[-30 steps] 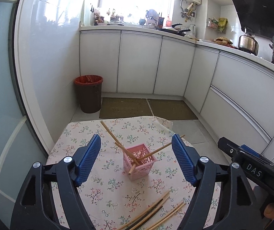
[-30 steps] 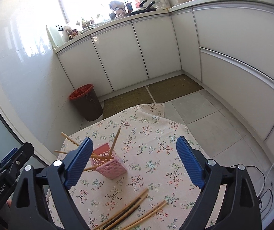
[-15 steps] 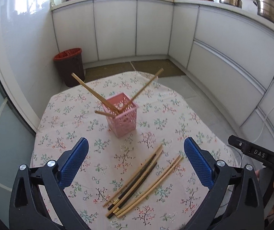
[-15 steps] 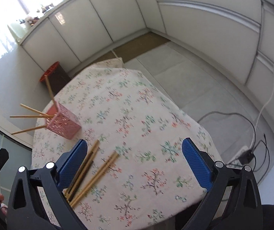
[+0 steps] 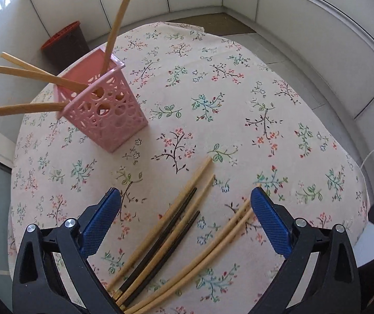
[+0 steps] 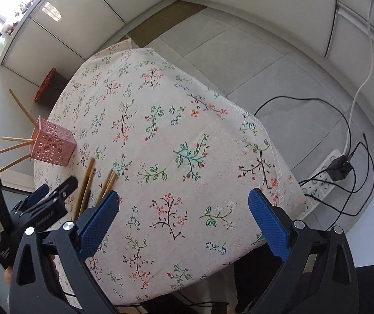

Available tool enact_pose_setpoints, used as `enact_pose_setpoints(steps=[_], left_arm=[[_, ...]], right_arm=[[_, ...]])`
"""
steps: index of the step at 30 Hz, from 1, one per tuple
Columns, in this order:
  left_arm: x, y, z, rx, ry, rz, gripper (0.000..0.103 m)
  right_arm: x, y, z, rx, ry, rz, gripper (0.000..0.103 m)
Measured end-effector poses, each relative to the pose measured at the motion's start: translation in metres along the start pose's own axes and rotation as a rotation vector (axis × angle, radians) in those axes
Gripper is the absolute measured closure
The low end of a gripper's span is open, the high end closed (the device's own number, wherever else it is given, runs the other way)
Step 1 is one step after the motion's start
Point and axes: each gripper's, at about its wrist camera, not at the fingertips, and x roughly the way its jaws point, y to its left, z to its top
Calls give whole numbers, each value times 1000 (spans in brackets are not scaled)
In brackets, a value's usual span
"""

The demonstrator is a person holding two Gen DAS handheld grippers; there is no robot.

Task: Organize utensils
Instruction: 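Move both tools back down to the remaining chopstick pile, then grasp a chopstick with the left tool while the right tool grasps another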

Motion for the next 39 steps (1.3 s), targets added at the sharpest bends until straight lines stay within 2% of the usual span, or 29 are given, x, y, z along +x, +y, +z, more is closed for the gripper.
enact_pose_setpoints(steps=[2, 4, 5, 7, 9, 11, 12, 13, 16, 19, 24, 29, 34, 36, 38, 39], left_arm=[[14, -1, 7, -17, 25, -9, 17], [25, -1, 14, -36, 56, -30, 33], [30, -1, 16, -45, 71, -36, 37], [39, -2, 19, -47, 97, -35, 55], [47, -3, 19, -36, 118, -16, 64], [47, -1, 20, -43, 102, -22, 71], [46, 1, 20, -53, 101, -30, 80], [46, 5, 21, -65, 106, -41, 85], [45, 12, 21, -82, 113, -76, 86], [40, 24, 16, -122, 112, -142, 87], [9, 35, 10, -140, 61, -223, 88], [-30, 35, -2, -113, -10, -244, 88], [-73, 37, -11, -37, -103, -231, 90], [-91, 39, -17, -11, -140, -219, 91], [-107, 45, -21, 1, -179, -208, 92], [-115, 49, -25, 0, -198, -202, 92]], right_arm=[[6, -4, 1, 22, 26, 6, 7], [8, -5, 1, 32, 41, 11, 7], [10, -4, 2, 30, 46, 14, 7], [11, 0, 2, 14, 51, 16, 7], [13, 5, 1, -8, 58, 18, 7], [15, 8, 0, -22, 64, 19, 7], [16, 9, 0, -25, 68, 20, 7], [17, 10, -1, -26, 73, 22, 7], [19, 14, -2, -35, 84, 25, 7], [22, 17, -4, -39, 97, 31, 7], [28, 19, -5, -15, 124, 52, 7], [33, 29, -6, 8, 137, 108, 7], [43, 45, -1, 78, 146, 154, 10], [46, 55, 1, 90, 146, 128, 16], [50, 69, 3, 63, 136, 61, 37], [53, 76, 3, 61, 137, 42, 42]])
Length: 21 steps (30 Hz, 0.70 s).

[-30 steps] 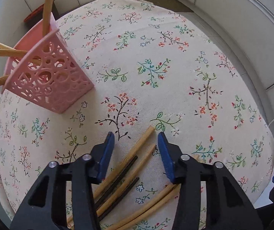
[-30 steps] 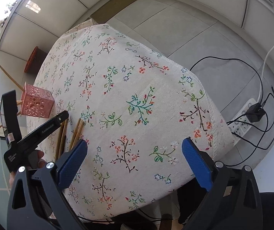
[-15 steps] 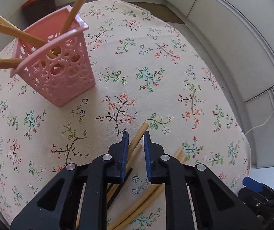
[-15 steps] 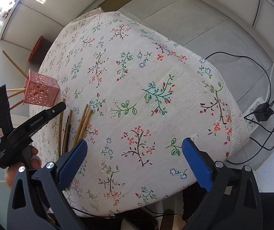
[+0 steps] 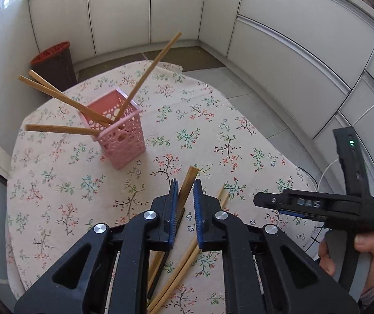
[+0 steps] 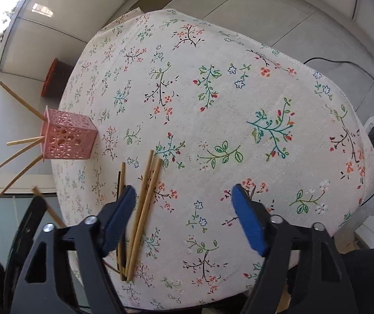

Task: Organize utensils
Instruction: 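Grasp a chopstick with the left tool while the right tool grasps another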

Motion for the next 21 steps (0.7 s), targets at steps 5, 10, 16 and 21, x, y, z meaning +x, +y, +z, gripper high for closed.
enact_pose_setpoints(steps=[5, 10, 16, 21], left_arm=[[-26, 9, -7, -24, -67, 6, 93], [-44, 15, -10, -18, -112, -3, 94], [-52, 34, -12, -66, -130, -22, 94], [-59, 40, -12, -76, -146, -25, 94]], right_arm=[[28, 15, 0, 63, 46, -32, 59], [45, 34, -1, 55, 40, -93, 67], [56, 51, 2, 21, 3, -202, 86], [60, 60, -1, 0, -46, -218, 93]])
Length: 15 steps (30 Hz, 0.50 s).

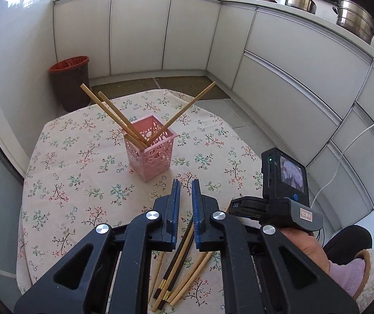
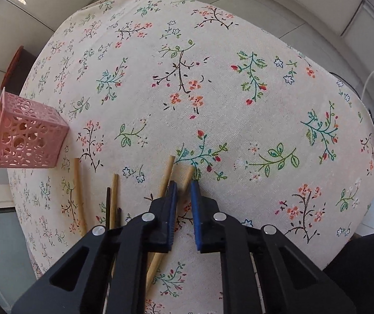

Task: Organize utensils
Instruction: 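Grasp a chopstick with the left tool while the right tool grasps another, then lift both held wooden chopsticks upright off the table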

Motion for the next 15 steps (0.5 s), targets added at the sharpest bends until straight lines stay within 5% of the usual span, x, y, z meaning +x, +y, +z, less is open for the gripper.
enact_pose_setpoints(steps=[6, 12, 15], left_arm=[[7, 5, -1, -13, 35, -9, 94], [73, -1, -19, 31, 301, -8, 92], [105, -20, -28, 105, 369, 18, 91]], right_arm=[[-10, -20, 3, 21, -18, 89, 98], [-30, -47, 7, 9, -22, 128, 98], [-37, -63, 9, 30, -19, 155, 98]])
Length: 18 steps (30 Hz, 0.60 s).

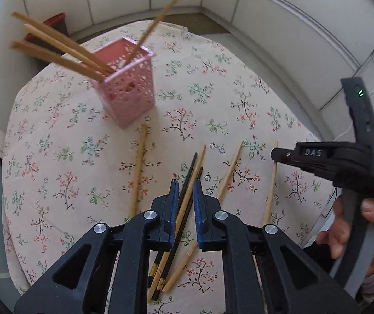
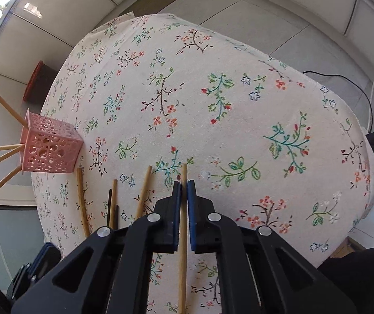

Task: Organize utensils
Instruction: 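Lift both held wooden chopsticks upright off the table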

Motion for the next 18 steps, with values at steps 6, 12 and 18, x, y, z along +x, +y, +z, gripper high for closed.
enact_pose_setpoints(steps=[6, 12, 18], left_arm=[[42, -25, 31, 50, 30, -34, 87], [82, -62, 35, 139, 128, -17, 78], [99, -64, 30, 165, 159, 36, 79]], right_arm=[[-13, -19, 6, 2, -3, 40, 98], [-20, -39, 16, 19, -15, 67, 97], [-21, -43, 19, 27, -8, 99, 97]])
